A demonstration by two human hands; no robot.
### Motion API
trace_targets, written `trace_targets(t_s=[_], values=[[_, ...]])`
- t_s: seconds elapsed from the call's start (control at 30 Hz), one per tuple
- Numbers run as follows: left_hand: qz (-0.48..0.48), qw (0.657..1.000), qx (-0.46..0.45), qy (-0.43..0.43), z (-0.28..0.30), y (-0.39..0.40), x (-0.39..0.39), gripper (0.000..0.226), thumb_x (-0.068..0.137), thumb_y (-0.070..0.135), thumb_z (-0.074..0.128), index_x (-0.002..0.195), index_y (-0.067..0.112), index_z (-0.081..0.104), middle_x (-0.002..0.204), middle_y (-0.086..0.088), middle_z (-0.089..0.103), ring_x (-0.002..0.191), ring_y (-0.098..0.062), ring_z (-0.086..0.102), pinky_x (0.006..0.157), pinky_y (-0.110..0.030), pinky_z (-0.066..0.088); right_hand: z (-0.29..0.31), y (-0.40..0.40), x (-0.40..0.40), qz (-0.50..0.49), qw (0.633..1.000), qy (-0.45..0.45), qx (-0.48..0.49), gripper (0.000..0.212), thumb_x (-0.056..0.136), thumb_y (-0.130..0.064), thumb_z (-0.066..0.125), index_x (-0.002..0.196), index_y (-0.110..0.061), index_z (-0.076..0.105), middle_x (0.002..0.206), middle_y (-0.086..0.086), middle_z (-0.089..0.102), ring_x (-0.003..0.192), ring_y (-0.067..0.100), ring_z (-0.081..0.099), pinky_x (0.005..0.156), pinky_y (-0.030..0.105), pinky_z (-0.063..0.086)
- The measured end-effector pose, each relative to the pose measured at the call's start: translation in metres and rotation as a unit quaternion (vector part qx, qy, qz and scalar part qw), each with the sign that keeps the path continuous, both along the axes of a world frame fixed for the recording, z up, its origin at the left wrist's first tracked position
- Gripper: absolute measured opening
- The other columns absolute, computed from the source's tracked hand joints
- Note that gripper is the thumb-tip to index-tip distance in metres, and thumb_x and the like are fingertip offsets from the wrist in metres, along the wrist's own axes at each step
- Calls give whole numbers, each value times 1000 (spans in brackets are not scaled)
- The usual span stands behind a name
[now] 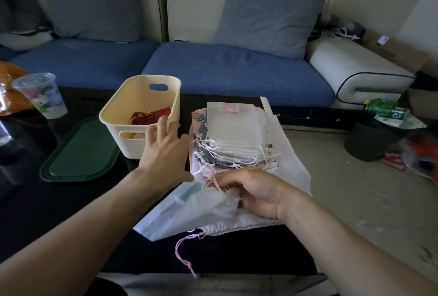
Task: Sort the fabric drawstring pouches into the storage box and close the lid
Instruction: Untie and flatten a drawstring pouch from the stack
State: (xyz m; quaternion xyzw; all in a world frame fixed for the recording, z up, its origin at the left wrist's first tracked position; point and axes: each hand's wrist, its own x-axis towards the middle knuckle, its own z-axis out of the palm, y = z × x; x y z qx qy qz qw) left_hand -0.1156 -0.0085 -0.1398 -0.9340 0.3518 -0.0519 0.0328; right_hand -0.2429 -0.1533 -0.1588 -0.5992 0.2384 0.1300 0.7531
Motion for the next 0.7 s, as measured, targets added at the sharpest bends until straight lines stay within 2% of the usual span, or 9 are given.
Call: trace_targets(t_s=[0.1,0.17,0.23,0.3,0.37,0.43,0.53,0.6,0.7], values=[[6,991,-133,20,15,4,1,35,86,44,71,110,20,68,120,-4,60,117,-24,50,100,-41,42,-1,-1,0,-9,1000,-2,18,11,82,-9,71,91,-5,74,93,12,65,94,26,55,89,38,44],[-16,950,-261,171,19,1,-6,26,95,42,60,91,19,72,89,4,71,86,-14,66,81,-35,55,0,-3,0,-16,1000,-9,25,3,80,-10,72,82,-9,74,85,8,65,87,23,56,89,39,44],[-70,913,-247,317,18,-2,-15,38,97,49,51,85,20,73,78,5,72,75,-9,68,76,-34,58,1,-5,0,-31,999,-14,18,5,82,-8,71,79,-10,74,81,6,66,78,19,58,85,37,45],[-116,894,-217,374,12,-4,-19,38,94,54,53,91,23,74,85,5,73,82,-8,69,82,-36,58,1,-9,1,-38,999,-33,8,9,84,-6,66,88,-6,75,84,8,67,79,19,60,78,32,47],[-121,886,-227,387,5,-7,-19,33,90,55,61,91,25,75,85,-1,73,79,-13,69,79,-38,58,-1,-11,2,-45,997,-60,19,16,85,-5,62,95,-6,74,90,11,66,85,20,60,74,29,49],[-115,873,-272,388,1,-9,-17,32,86,53,68,87,21,74,73,-13,65,62,-18,56,60,-33,46,-2,-10,2,-50,993,-100,40,13,83,-6,58,91,-2,67,91,16,58,87,28,52,76,31,43],[-107,859,-317,387,1,-12,-21,29,80,48,74,81,19,73,58,1,47,52,-10,37,49,-22,29,0,-9,1,-39,988,-140,57,16,76,-12,54,89,-3,59,101,17,45,89,30,40,76,34,34],[-105,868,-314,369,0,-14,-21,30,79,50,74,80,20,72,59,10,55,51,-8,46,50,-19,38,-1,-11,1,-44,985,-157,51,12,74,-14,53,76,-4,60,101,18,47,86,29,45,76,35,38],[-88,895,-298,320,-1,-16,-19,45,75,65,68,79,20,73,76,4,71,70,-9,65,68,-32,54,-4,-12,1,-58,979,-179,74,33,79,-16,50,96,6,66,107,26,58,100,34,53,93,46,41]])
